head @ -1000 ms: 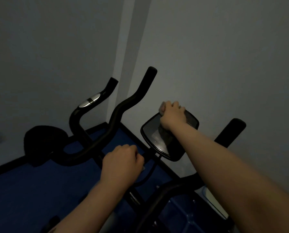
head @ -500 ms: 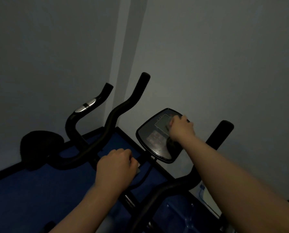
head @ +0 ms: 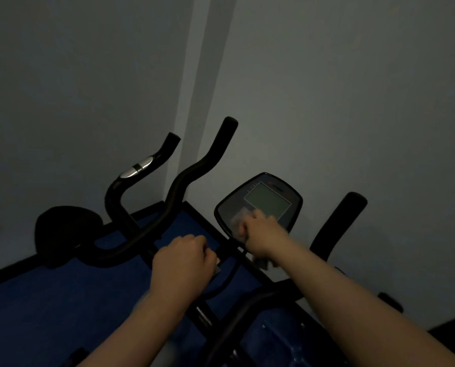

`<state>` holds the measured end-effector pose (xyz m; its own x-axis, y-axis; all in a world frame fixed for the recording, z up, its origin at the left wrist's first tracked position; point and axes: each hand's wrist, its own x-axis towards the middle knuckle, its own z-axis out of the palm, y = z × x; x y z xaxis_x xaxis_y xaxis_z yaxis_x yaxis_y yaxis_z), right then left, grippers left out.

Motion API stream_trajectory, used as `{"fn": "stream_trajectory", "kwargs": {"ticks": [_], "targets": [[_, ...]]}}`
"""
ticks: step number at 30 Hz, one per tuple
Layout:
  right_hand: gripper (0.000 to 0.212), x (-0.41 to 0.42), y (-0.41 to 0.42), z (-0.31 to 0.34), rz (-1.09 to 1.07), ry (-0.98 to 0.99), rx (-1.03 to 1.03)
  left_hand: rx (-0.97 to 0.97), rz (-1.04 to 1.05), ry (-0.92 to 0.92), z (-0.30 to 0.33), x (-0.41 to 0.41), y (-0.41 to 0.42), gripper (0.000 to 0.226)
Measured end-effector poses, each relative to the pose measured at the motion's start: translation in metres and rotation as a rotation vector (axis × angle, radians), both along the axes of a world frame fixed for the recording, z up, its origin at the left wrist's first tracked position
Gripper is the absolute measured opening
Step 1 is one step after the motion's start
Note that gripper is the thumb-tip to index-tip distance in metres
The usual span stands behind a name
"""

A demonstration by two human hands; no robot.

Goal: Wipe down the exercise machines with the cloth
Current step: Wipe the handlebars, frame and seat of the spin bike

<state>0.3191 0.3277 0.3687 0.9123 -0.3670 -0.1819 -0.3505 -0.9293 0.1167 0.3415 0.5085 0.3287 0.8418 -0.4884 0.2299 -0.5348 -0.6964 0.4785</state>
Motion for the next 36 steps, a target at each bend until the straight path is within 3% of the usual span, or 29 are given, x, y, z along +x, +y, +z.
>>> {"fn": "stream_trajectory", "kwargs": {"ticks": [4,8,11,14,18,21,24,27,30,33,36], "targets": [[0.046,0.011,-0.042,0.016,-0.337,-0.063,-0.058,-0.009,-0.019,-0.001,0.0,-0.001,0.002,0.026],[0.06,0.047,-0.036,0.028,-0.402,-0.189,-0.022,-0.007,-0.008,-0.015,-0.001,-0.001,0.002,0.026],[0.039,0.05,-0.019,0.025,-0.322,-0.258,0.058,-0.018,-0.006,-0.001,-0.001,0.0,0.002,0.026],[0.021,0.03,0.006,0.027,-0.194,-0.141,0.217,-0.032,-0.011,-0.01,0.0,0.0,0.003,0.026],[0.028,-0.024,0.034,0.043,-0.118,-0.217,0.324,-0.076,-0.03,-0.004,0.001,0.0,0.005,0.025],[0.039,-0.073,0.048,0.047,-0.063,-0.254,0.237,-0.202,-0.053,-0.016,-0.003,-0.008,0.013,0.018],[0.03,-0.112,0.057,0.032,-0.078,-0.312,0.117,-0.293,-0.055,0.007,-0.01,-0.023,0.023,0.013],[0.029,-0.126,0.073,0.017,-0.174,-0.467,0.107,-0.581,-0.01,0.141,-0.015,-0.061,0.035,0.016],[0.031,-0.135,0.091,0.004,0.019,-0.515,0.129,-0.791,0.059,0.309,-0.011,-0.105,0.046,0.018],[0.029,-0.151,0.073,0.006,0.196,-0.499,0.246,-0.825,0.136,0.401,-0.011,-0.124,0.061,0.026],[0.026,-0.154,0.056,0.007,0.132,-0.623,0.313,-0.734,0.136,0.364,-0.012,-0.138,0.065,0.025]]}}
